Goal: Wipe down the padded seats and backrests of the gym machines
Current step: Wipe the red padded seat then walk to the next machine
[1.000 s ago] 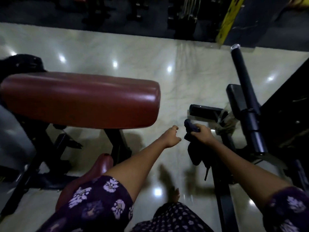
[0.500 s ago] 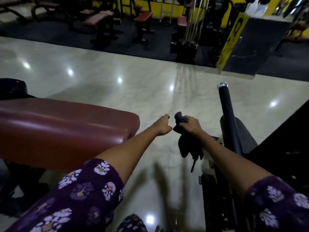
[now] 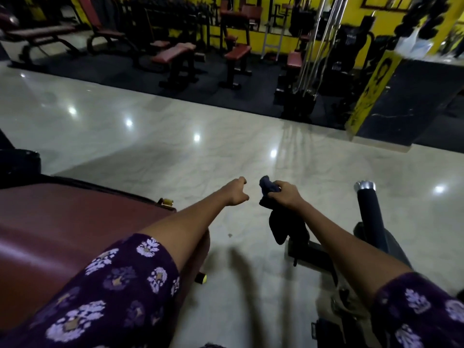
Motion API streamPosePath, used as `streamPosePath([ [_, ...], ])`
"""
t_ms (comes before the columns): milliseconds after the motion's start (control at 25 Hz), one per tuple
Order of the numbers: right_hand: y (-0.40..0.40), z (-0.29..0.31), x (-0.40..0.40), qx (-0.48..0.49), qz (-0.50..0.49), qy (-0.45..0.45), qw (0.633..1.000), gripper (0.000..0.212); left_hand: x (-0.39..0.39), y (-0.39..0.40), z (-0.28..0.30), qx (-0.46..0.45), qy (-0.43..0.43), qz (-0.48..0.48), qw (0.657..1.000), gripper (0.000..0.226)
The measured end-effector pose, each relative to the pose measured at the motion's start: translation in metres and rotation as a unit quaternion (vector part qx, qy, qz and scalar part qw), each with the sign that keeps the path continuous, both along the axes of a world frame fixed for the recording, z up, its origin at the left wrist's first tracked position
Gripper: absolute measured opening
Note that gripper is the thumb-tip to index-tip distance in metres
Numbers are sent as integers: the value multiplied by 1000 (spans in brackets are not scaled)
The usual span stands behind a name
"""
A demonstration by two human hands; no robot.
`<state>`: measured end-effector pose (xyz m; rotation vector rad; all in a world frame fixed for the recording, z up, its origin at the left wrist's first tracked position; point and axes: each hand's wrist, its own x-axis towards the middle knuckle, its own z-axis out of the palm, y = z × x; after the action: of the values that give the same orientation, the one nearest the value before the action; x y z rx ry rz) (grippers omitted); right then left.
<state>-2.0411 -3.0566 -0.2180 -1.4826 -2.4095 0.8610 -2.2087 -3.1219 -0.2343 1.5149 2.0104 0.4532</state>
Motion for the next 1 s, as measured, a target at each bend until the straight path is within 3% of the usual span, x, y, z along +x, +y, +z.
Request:
streamPosePath([
  [240, 66, 4, -65, -1, 37, -1, 999, 23, -59, 52, -5, 4, -5, 20, 1000, 53],
  [680, 214, -25, -208, -16, 213, -45, 976, 26, -183, 109, -31, -15, -8, 197, 980, 50],
  [840, 281, -23, -228, -27, 233, -18, 972, 24, -200, 172, -21, -14, 1, 238, 971, 49],
  [1000, 360, -12, -221, -28, 215, -6, 976, 24, -195, 260, -11, -7, 4, 220, 976, 49],
])
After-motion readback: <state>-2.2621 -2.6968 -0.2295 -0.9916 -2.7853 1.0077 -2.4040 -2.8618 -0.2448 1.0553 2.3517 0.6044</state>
